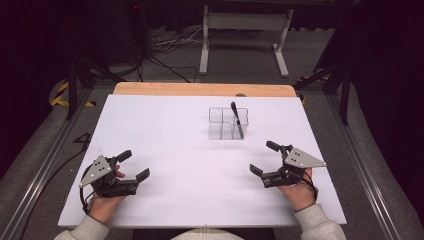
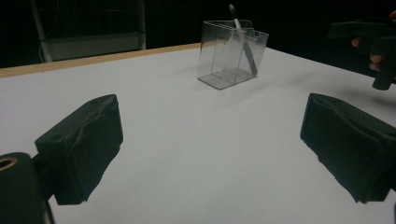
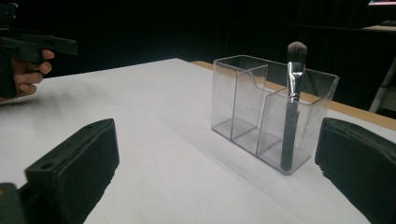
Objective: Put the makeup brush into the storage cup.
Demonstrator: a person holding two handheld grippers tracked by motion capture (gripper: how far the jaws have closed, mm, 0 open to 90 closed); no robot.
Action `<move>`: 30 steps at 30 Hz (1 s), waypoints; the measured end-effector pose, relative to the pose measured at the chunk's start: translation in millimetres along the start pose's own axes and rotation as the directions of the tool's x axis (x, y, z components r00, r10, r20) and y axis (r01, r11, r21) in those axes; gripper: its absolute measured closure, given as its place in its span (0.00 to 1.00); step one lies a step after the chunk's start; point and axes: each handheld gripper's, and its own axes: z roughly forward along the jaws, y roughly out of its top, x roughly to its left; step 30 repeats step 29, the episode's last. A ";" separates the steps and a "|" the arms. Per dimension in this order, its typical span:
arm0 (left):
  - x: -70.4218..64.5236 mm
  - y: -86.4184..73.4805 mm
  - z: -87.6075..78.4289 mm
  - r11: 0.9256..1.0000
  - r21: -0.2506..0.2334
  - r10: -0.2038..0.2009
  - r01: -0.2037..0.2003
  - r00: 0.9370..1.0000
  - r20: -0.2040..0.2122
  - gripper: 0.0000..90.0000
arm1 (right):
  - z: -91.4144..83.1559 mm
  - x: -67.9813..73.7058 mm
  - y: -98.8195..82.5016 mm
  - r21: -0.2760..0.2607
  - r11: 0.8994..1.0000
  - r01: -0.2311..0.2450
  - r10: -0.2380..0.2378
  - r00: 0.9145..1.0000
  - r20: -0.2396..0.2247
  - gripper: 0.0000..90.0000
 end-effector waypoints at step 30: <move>9.5 -6.4 4.0 1.000 -0.003 -0.004 0.004 1.000 -0.001 0.06 | 2.6 -6.0 -17.7 0.011 0.997 -0.074 0.073 0.996 0.043 0.00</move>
